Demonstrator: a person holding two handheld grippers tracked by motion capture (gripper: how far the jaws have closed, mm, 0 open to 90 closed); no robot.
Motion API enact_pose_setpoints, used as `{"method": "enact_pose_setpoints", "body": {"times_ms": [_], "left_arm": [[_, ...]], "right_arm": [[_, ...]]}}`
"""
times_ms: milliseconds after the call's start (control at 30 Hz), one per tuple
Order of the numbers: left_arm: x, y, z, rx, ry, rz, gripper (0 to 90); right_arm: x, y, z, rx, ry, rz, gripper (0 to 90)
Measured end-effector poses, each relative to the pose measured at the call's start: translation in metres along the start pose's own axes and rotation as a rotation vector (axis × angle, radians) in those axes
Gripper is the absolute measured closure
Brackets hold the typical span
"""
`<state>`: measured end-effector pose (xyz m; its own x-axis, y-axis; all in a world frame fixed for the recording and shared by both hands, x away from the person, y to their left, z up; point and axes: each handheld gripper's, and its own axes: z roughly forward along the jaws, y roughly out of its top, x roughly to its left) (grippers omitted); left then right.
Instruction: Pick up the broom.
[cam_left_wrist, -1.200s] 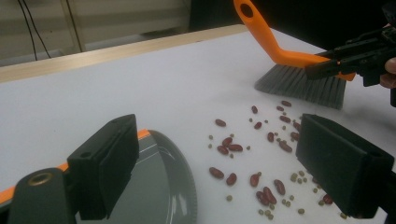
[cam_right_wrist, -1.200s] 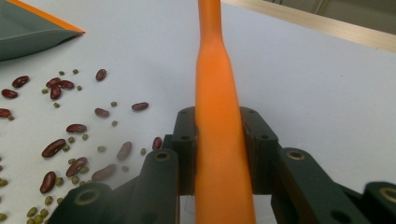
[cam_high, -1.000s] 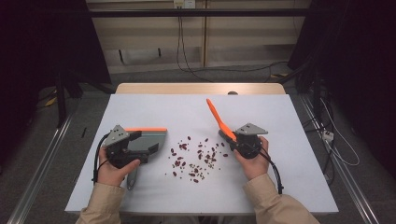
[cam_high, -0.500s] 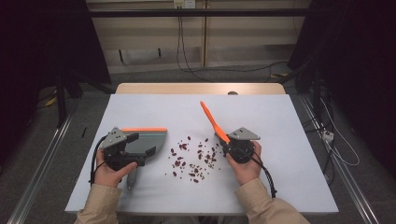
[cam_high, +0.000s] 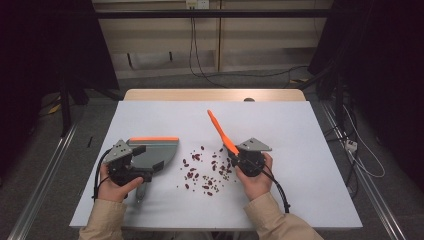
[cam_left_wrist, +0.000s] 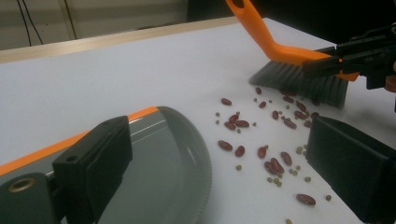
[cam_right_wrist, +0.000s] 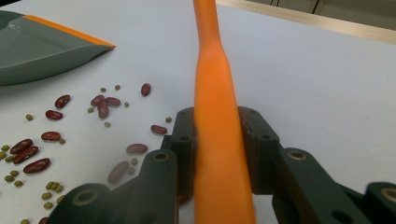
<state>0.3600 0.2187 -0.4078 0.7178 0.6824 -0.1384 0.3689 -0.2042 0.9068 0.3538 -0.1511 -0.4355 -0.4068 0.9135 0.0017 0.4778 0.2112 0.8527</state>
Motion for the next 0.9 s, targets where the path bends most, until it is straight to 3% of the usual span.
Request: {"method": "enact_pose_setpoints", "body": {"times_ms": [333, 400, 567, 900], "left_arm": [[0.001, 0.000, -0.002, 0.000, -0.001, 0.010, 7.5], [0.000, 0.000, -0.003, 0.001, 0.000, 0.010, 7.6], [0.001, 0.000, -0.004, -0.008, 0.004, 0.007, 7.6], [0.001, 0.001, -0.004, -0.011, -0.004, 0.011, 7.5]], "right_arm": [[0.018, 0.000, 0.003, -0.006, 0.024, -0.029, 69.8], [0.021, 0.001, 0.002, -0.012, 0.046, -0.010, 69.8], [0.031, 0.001, 0.003, -0.013, 0.047, -0.041, 69.8], [0.041, 0.001, 0.002, -0.024, 0.090, -0.053, 70.1]]}}
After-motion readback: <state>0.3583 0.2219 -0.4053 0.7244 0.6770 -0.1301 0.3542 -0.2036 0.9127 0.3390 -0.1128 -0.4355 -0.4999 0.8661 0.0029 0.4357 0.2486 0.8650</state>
